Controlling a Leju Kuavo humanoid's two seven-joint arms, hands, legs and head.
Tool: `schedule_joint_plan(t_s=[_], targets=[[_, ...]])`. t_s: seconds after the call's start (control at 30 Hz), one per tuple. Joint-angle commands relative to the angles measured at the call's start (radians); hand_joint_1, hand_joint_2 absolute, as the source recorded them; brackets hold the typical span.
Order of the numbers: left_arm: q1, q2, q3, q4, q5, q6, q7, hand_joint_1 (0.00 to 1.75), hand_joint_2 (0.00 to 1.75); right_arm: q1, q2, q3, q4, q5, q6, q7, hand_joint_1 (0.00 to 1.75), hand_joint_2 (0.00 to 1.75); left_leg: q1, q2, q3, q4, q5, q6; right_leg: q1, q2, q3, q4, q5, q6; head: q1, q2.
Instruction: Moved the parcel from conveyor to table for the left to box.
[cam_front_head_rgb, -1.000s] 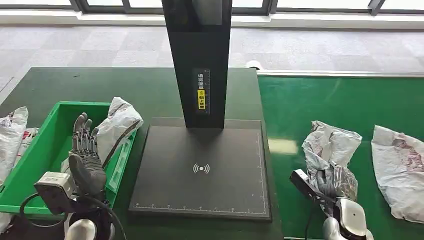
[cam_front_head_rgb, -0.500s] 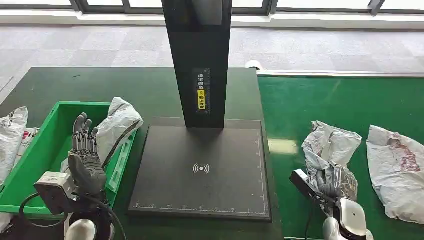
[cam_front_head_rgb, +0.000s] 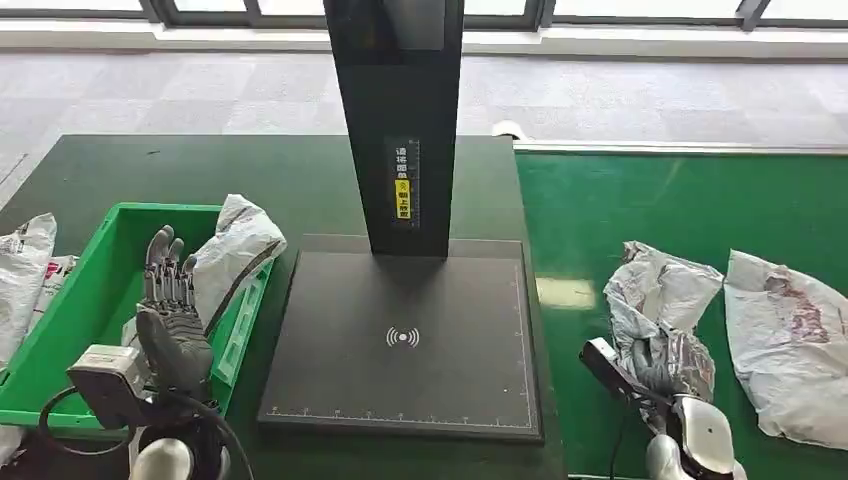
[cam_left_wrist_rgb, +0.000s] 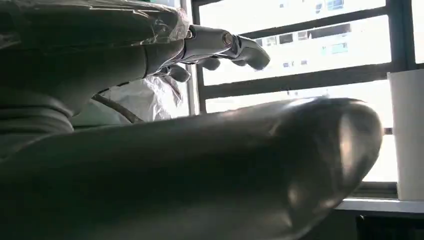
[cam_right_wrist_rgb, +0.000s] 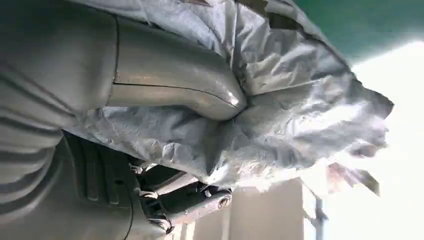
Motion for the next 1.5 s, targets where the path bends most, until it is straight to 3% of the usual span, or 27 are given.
schedule_joint_plan(t_s=[0.03, 0.17, 0.23, 0.43, 0.6, 1.07, 1.2, 1.27, 1.33, 1.5], targets=[[-0.019, 0.053, -0.046, 0.129, 0.049, 0.024, -0.071, 0.00, 0.00, -0.025, 0.003, 0.615, -0.345, -0.348, -0.288, -0.325, 1.75, 1.75, 0.000, 0.013, 0.001, -0.001, -0.001, -0.003, 0.000, 0.013, -0.006, 0.001, 0.002, -0.002, -0.001, 0.000], [-0.019, 0.055, -0.045, 0.120, 0.053, 0.025, -0.067, 0.00, 0.00, -0.016, -0.020, 0.598, -0.327, -0.391, -0.308, -0.360, 1.75, 1.75, 0.001, 0.008, 0.016, -0.004, 0.002, -0.005, 0.003, 0.008, -0.001, -0.004, 0.001, -0.002, -0.002, 0.000], [-0.019, 0.055, -0.045, 0.120, 0.053, 0.025, -0.067, 0.00, 0.00, -0.016, -0.020, 0.598, -0.327, -0.391, -0.308, -0.360, 1.75, 1.75, 0.001, 0.000, 0.014, -0.002, 0.003, -0.003, 0.003, 0.000, -0.001, -0.002, 0.000, -0.002, -0.002, 0.000], [-0.019, 0.055, -0.045, 0.120, 0.053, 0.025, -0.067, 0.00, 0.00, -0.016, -0.020, 0.598, -0.327, -0.391, -0.308, -0.360, 1.75, 1.75, 0.002, 0.004, 0.004, -0.002, 0.003, -0.004, 0.003, 0.003, -0.002, -0.003, 0.002, -0.002, -0.002, 0.000], [-0.019, 0.055, -0.045, 0.120, 0.053, 0.025, -0.067, 0.00, 0.00, -0.016, -0.020, 0.598, -0.327, -0.391, -0.308, -0.360, 1.75, 1.75, 0.002, 0.004, 0.013, -0.001, 0.002, -0.003, 0.003, 0.004, -0.001, -0.003, 0.002, -0.002, -0.002, 0.000], [0.005, 0.065, -0.051, 0.098, 0.055, 0.035, -0.061, 0.00, 0.00, -0.021, -0.031, 0.590, -0.289, -0.468, -0.291, -0.422, 1.75, 1.75, 0.002, 0.004, 0.005, 0.000, 0.002, -0.003, 0.003, 0.004, -0.002, -0.001, 0.001, -0.002, -0.002, 0.000], [-0.010, 0.066, -0.059, 0.115, 0.057, 0.030, -0.059, 0.00, 0.00, -0.045, -0.013, 0.584, -0.197, -0.494, -0.252, -0.421, 1.75, 1.75, 0.002, 0.004, 0.008, 0.000, 0.002, -0.003, 0.003, 0.004, -0.001, -0.002, 0.001, -0.002, -0.002, 0.000], [-0.037, 0.068, -0.072, 0.144, 0.060, 0.011, -0.053, 0.00, 0.00, -0.099, 0.015, 0.597, -0.071, -0.539, -0.172, -0.431, 1.75, 1.75, 0.002, 0.004, 0.008, -0.001, 0.002, -0.003, 0.003, 0.004, 0.000, -0.002, 0.002, -0.002, -0.002, 0.000], [-0.065, 0.063, -0.083, 0.173, 0.062, 0.006, -0.052, 0.00, 0.00, -0.159, 0.040, 0.626, 0.059, -0.540, -0.172, -0.453, 1.75, 1.75, 0.003, 0.006, 0.008, -0.001, 0.002, -0.003, 0.004, 0.006, 0.000, -0.003, 0.003, -0.002, -0.002, 0.000], [-0.076, 0.063, -0.092, 0.183, 0.066, 0.001, -0.050, 0.00, 0.00, -0.177, 0.049, 0.641, 0.104, -0.540, -0.179, -0.454, 1.75, 1.75, 0.003, 0.006, 0.004, -0.002, 0.004, -0.004, 0.003, 0.005, -0.001, -0.004, 0.004, -0.002, -0.002, 0.000]])
